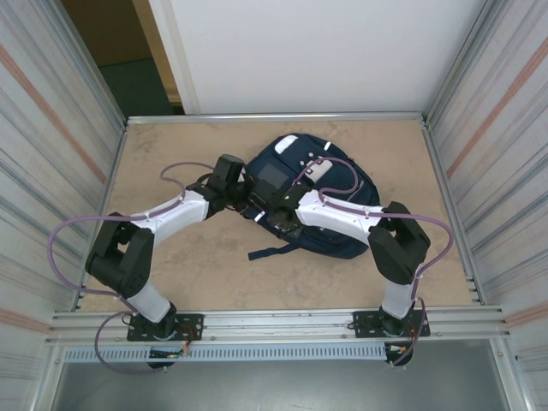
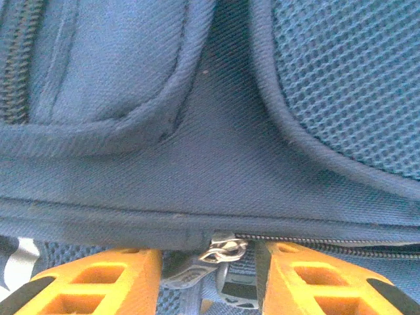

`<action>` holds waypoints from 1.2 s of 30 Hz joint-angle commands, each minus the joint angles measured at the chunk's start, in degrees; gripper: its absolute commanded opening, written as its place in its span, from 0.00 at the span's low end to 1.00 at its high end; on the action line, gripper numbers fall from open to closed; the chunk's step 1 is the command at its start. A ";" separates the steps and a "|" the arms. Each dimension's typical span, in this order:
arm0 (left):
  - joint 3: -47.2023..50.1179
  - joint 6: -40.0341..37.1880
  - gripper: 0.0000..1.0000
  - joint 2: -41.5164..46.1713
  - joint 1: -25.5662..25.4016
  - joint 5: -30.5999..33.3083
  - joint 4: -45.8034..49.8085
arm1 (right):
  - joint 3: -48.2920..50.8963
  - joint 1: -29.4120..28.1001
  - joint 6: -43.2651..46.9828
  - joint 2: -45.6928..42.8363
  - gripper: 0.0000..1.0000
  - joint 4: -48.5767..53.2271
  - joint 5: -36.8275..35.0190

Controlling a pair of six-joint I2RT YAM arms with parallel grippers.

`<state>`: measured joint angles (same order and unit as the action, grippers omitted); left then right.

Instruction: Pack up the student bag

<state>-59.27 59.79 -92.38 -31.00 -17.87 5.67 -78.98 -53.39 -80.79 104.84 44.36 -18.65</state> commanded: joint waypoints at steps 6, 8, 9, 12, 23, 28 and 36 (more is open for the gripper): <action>0.75 -2.57 0.00 4.80 1.43 -2.48 -1.41 | 0.05 -1.01 -4.81 -3.38 0.27 4.87 -5.65; 1.25 -2.57 0.00 4.61 1.64 -1.31 -1.62 | 1.41 -1.02 -4.82 -5.01 0.24 4.82 -4.72; 1.26 -2.65 0.00 4.40 1.74 -1.37 -1.70 | 2.35 -1.10 -4.99 -5.76 0.22 4.62 -4.52; 0.81 -2.63 0.00 3.79 2.30 -2.55 -1.56 | 5.24 -1.19 -5.48 -8.14 0.20 3.59 -3.62; 1.22 -2.25 0.00 3.02 1.82 -2.52 -1.87 | 6.07 -1.18 7.34 -9.57 0.38 -5.75 -0.14; 1.69 -1.82 0.00 3.85 1.53 -2.70 -1.72 | 7.50 0.50 13.14 -9.00 0.47 -9.76 7.00; 2.79 -1.80 0.00 5.31 1.16 -2.45 -0.83 | 9.82 -0.46 12.49 -7.92 0.51 -9.01 4.71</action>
<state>-57.19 58.74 -90.94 -29.36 -19.05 5.65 -69.49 -53.30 -69.76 96.82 34.28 -12.78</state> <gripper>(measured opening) 0.043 0.510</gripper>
